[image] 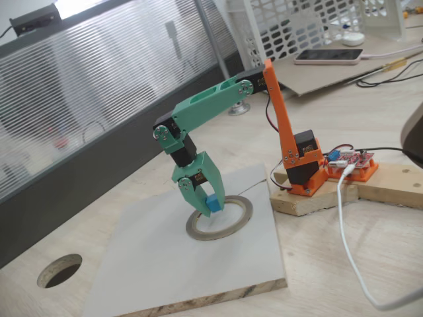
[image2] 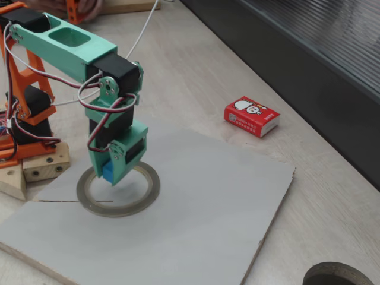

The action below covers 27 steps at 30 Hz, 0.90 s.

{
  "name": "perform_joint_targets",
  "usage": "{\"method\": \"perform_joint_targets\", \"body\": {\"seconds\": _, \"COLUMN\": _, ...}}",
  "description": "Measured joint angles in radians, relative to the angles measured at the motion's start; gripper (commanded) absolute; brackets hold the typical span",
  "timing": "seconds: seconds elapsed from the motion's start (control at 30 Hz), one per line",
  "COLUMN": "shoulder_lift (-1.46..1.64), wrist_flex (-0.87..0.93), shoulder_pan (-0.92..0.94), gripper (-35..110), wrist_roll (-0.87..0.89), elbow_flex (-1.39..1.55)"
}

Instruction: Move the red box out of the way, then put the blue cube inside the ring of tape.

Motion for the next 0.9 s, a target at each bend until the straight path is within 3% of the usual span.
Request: {"method": "perform_joint_targets", "body": {"seconds": 0.9, "shoulder_lift": 0.000, "wrist_flex": 0.000, "shoulder_pan": 0.031, "gripper": 17, "wrist_roll": 0.000, "elbow_flex": 0.000}}
